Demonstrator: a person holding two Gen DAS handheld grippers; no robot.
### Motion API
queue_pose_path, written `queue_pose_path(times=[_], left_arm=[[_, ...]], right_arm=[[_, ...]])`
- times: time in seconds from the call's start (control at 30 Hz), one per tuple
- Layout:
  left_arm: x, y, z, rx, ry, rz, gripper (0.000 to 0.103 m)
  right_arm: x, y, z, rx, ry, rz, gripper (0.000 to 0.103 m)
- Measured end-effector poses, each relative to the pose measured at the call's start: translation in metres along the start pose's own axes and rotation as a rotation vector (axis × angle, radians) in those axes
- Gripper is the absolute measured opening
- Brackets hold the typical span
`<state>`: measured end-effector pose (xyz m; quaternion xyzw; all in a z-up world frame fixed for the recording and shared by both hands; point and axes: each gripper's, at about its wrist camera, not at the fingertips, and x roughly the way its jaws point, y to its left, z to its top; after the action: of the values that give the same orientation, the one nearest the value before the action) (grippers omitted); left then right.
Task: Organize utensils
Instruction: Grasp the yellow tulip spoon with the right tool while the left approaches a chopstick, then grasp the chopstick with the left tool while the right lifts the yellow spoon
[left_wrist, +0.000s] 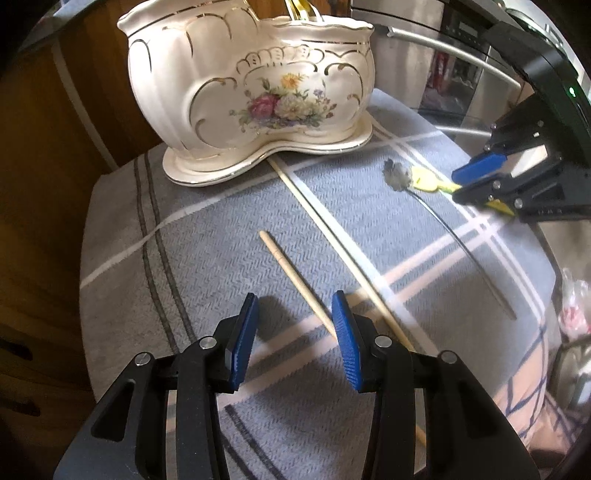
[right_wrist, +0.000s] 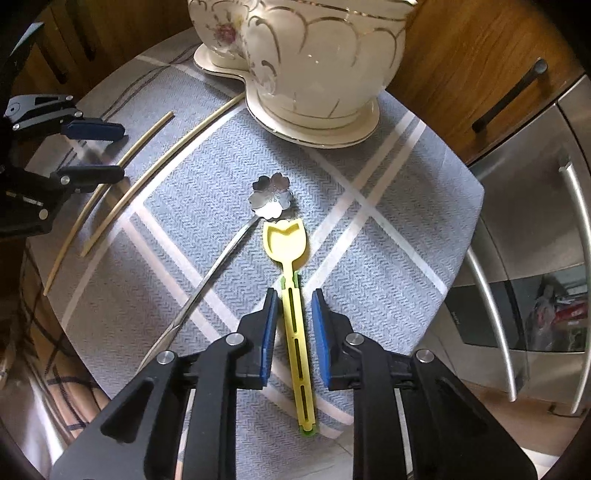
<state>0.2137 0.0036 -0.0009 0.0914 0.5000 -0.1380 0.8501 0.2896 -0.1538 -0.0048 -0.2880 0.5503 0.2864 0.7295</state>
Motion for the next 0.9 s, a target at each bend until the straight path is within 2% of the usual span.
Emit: queue_pose_path(times=[0.3, 0.4, 0.53, 0.57, 0.63, 0.7, 0.9], left_arm=[[0.0, 0.001, 0.003, 0.013, 0.066, -0.018, 0.043], [-0.001, -0.002, 0.001, 0.023, 0.065, -0.02, 0.043], [-0.002, -0.004, -0.002, 0.029, 0.061, -0.018, 0.043], [-0.003, -0.005, -0.002, 0.035, 0.067, -0.021, 0.042], [-0.005, -0.008, -0.003, 0.056, 0.078, -0.03, 0.029], [-0.007, -0.011, -0.006, 0.067, 0.081, -0.03, 0.024], [-0.014, -0.009, -0.016, 0.106, 0.101, -0.051, 0.02]], right_arm=[[0.001, -0.004, 0.011, -0.025, 0.043, 0.023, 0.016], [0.004, -0.004, 0.011, -0.024, 0.027, 0.023, 0.011], [0.003, -0.002, 0.008, 0.002, -0.009, 0.016, 0.01], [0.002, -0.001, 0.006, 0.007, -0.012, 0.015, 0.01], [0.002, -0.001, 0.004, 0.016, -0.02, 0.007, 0.01], [0.001, 0.001, 0.002, 0.02, -0.031, -0.005, 0.01], [-0.007, 0.012, -0.012, 0.023, -0.04, -0.03, 0.009]])
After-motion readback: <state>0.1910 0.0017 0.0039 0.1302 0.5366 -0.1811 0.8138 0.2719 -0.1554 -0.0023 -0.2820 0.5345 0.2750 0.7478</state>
